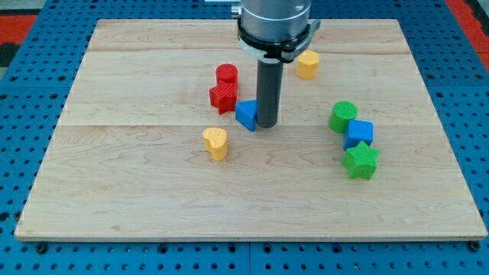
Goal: Slide the blue triangle to the bottom right of the red star
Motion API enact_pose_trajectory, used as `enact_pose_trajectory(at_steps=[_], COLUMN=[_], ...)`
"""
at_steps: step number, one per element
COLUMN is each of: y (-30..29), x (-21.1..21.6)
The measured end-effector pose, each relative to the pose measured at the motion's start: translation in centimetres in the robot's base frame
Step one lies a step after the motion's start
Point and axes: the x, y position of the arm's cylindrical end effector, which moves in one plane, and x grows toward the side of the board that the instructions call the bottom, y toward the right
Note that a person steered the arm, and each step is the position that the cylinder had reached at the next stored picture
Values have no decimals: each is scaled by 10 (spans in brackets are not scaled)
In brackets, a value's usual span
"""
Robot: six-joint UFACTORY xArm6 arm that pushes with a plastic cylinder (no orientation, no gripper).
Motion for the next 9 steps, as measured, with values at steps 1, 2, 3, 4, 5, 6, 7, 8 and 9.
enact_pose_trajectory(at_steps=[1, 2, 3, 4, 5, 6, 7, 8, 9], y=[-1, -1, -1, -4, -13, -11, -11, -11, -10], x=[-15, -29, -42, -61, -59, -46, -42, -43, -43])
